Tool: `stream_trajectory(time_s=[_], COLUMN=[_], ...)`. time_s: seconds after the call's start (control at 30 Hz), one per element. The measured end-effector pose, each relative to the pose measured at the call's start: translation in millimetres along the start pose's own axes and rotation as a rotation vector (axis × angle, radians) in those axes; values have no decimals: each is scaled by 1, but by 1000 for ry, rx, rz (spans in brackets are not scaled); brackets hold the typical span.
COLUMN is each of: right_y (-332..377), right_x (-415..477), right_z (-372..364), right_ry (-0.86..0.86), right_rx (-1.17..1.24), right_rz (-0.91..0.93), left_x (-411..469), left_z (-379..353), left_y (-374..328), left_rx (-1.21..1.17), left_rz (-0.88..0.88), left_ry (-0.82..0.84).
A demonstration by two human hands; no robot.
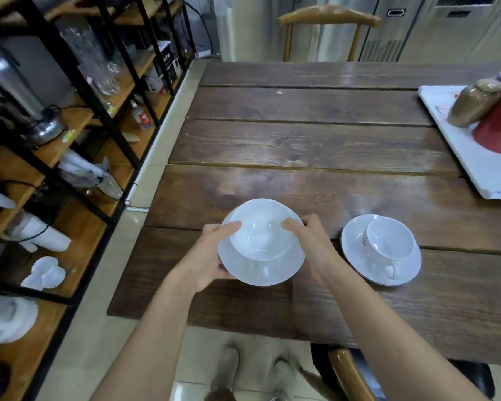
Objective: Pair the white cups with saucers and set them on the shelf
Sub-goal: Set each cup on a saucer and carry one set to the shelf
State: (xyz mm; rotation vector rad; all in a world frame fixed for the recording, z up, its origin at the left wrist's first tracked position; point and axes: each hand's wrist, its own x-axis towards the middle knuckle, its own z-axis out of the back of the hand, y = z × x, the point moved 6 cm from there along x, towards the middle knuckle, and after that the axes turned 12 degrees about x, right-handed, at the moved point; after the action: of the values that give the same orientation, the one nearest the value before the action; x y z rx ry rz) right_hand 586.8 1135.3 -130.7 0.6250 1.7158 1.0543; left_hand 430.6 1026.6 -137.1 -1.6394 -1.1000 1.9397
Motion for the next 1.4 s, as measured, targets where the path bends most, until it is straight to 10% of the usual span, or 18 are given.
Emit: stream_trajectory(time_s=[0.47, 1.4], right_y=[11, -206], right_x=[-106, -419], right_z=[-134, -669], right_ry=[189, 1178], right_rx=[-43, -463], right_rz=[166, 56], left_x=[-138, -561], left_z=[109, 445], left_y=[26, 329], left_rx=[-84, -612], left_rz=[-351, -140], left_ry=[-309, -1582])
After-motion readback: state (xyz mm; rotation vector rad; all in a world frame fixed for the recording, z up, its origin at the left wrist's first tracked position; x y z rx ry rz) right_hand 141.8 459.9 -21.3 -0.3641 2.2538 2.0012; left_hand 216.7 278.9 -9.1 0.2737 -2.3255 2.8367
